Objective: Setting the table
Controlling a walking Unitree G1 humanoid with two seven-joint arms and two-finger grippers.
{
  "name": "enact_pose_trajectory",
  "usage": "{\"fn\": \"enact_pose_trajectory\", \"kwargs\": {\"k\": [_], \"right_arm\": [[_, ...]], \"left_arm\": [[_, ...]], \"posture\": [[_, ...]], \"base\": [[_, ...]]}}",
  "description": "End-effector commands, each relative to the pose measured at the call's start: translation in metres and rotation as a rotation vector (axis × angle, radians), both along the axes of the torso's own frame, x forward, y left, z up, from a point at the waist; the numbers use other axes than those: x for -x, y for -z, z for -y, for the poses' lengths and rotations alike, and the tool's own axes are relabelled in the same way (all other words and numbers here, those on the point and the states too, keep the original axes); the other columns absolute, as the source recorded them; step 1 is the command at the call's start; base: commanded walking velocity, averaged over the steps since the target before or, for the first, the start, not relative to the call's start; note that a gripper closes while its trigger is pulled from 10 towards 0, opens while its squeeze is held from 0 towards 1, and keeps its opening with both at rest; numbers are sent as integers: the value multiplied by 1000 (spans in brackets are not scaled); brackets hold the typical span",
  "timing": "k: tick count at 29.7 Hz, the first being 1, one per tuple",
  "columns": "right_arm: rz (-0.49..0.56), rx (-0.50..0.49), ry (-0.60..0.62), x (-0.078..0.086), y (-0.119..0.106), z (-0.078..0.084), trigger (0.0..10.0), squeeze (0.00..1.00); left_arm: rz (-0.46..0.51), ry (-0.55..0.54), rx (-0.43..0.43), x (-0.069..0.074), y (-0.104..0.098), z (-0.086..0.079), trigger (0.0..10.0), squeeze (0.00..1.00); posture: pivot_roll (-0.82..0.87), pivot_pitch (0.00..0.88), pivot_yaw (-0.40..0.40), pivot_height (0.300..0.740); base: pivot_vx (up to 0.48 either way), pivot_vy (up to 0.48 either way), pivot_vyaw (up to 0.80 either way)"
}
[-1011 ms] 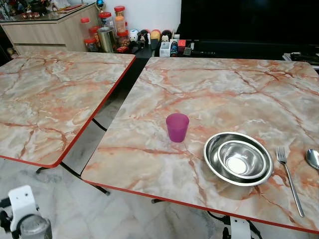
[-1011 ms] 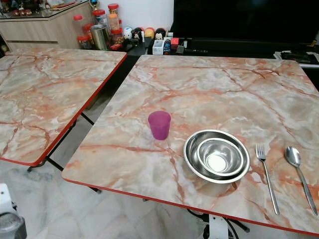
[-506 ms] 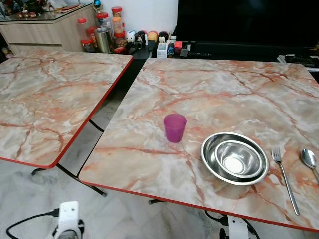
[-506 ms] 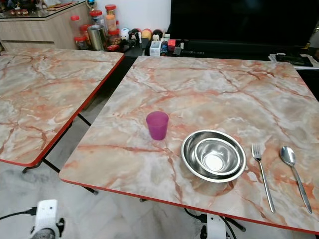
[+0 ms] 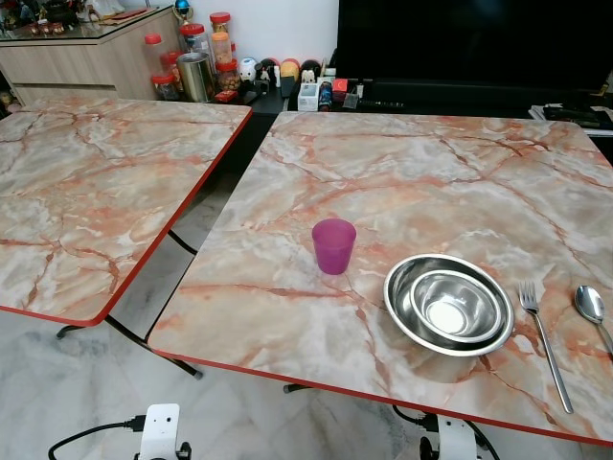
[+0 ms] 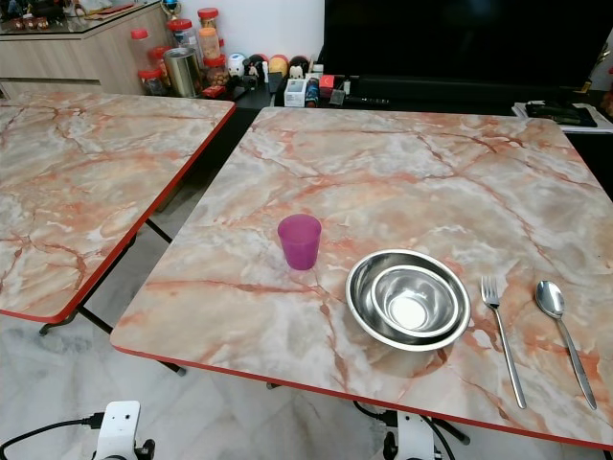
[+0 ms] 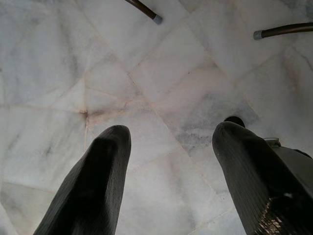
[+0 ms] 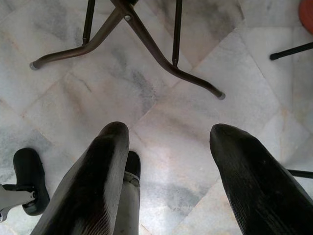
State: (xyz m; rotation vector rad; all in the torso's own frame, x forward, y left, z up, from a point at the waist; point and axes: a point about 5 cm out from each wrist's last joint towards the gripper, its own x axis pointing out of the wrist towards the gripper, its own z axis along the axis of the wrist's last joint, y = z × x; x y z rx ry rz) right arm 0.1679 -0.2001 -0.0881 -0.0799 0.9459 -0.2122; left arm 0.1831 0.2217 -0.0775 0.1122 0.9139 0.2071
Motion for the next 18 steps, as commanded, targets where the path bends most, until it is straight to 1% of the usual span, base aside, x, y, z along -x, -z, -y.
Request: {"fn": "enact_pose_trajectory", "kwargs": {"k": [1,7,9,18], "right_arm": [[2,-14,10,-3,-1,-2,10000,0],[-2,-20,10,-2,0,-3,10000,0],[-2,-22,12,-2,0,-3,10000,0],[-3,-26,13,-2,0,-5,10000,0]], "left_arm": [[-24,-2,-13,4,1,-4,10000,0],[-38,-6,-12,9,4,-4,10000,0],[-31,-17,-5,9,4,-3,10000,0],[-33,-2,-13,8,3,-4,10000,0]], "posture": [[4,0,37,719],[4,0,38,719],[4,0,38,719],[0,0,46,719]], "base": [[0,326,0],[0,325,0],[0,322,0],[0,338,0]]}}
